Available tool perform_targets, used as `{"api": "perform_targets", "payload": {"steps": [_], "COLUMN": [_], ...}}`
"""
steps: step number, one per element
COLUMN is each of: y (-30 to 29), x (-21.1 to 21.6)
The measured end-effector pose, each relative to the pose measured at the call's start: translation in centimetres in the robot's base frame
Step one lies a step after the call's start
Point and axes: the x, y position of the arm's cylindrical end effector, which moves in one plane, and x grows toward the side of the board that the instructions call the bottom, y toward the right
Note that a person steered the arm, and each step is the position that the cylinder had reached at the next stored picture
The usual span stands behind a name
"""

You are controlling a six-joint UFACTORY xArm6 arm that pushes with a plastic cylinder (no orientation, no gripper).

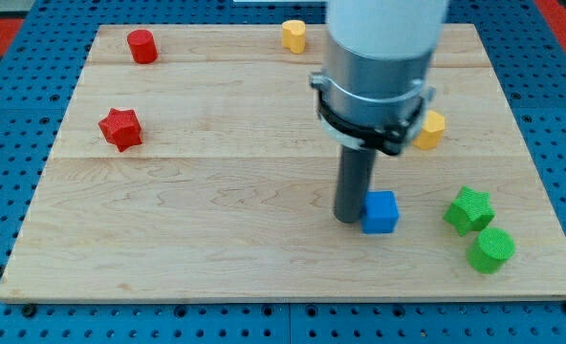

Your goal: Push the yellow hexagon a bit down

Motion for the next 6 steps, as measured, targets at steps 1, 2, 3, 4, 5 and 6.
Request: {"api": "perform_targets", "payload": {"steps": [1, 2, 3, 4, 5, 6], "y": [3.8, 2.9, -0.4, 1.1, 8.9, 10.0], "x": [2.0, 1.6, -6.5, -16.3, -16.9, -12.3]}}
